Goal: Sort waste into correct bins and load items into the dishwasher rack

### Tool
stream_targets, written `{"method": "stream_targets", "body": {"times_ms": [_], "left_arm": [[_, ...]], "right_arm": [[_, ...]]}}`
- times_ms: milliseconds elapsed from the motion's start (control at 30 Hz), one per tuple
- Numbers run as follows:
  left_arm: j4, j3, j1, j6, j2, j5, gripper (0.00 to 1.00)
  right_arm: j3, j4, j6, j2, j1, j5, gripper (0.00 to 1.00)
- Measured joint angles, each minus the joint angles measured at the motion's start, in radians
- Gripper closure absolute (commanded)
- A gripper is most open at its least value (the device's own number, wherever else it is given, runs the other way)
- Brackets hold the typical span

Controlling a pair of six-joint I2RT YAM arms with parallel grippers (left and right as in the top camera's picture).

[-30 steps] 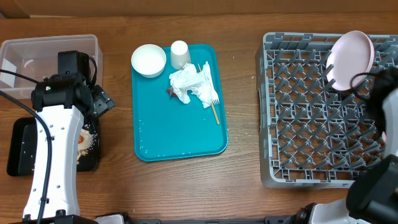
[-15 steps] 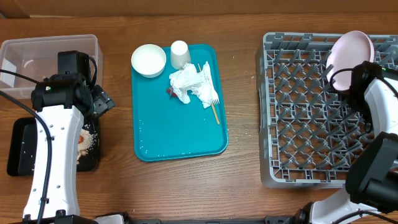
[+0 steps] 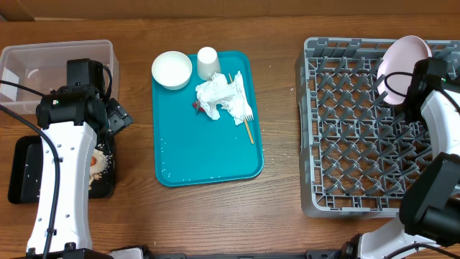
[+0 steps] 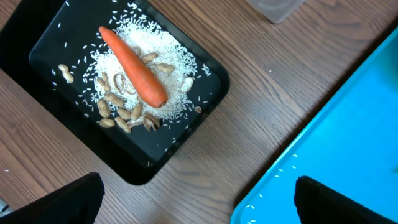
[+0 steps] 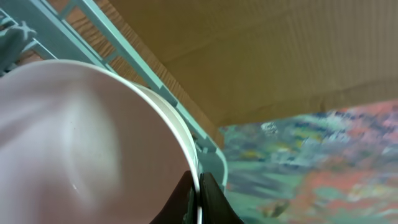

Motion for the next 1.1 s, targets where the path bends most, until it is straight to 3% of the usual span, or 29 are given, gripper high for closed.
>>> {"method": "stream_targets", "body": {"times_ms": [300,833,867,900,933,1100], "left_arm": [[0.000,0.000,0.000,0.000,0.000,0.000,0.00],[0.000,0.000,0.000,0.000,0.000,0.000,0.00],[0.000,0.000,0.000,0.000,0.000,0.000,0.00],[0.000,0.000,0.000,0.000,0.000,0.000,0.00],[0.000,0.000,0.000,0.000,0.000,0.000,0.00],[0.000,0.000,0.000,0.000,0.000,0.000,0.00]], "right_arm": [[0.000,0.092,-0.245,0.000,0.000,0.007,0.96],[0.000,0.119,-0.316,0.000,0.105,0.016,0.92],[0.000,0.119,-0.318,0.000,0.111,0.016,0.87],[0.000,0.119,-0.318,0.000,0.117,0.017,0.75],[0.000,0.120,-0.318,0.000,0.121,0.011,0.01],[0.000,0.146,-0.315,0.000,0.161,-0.008,0.00]]}}
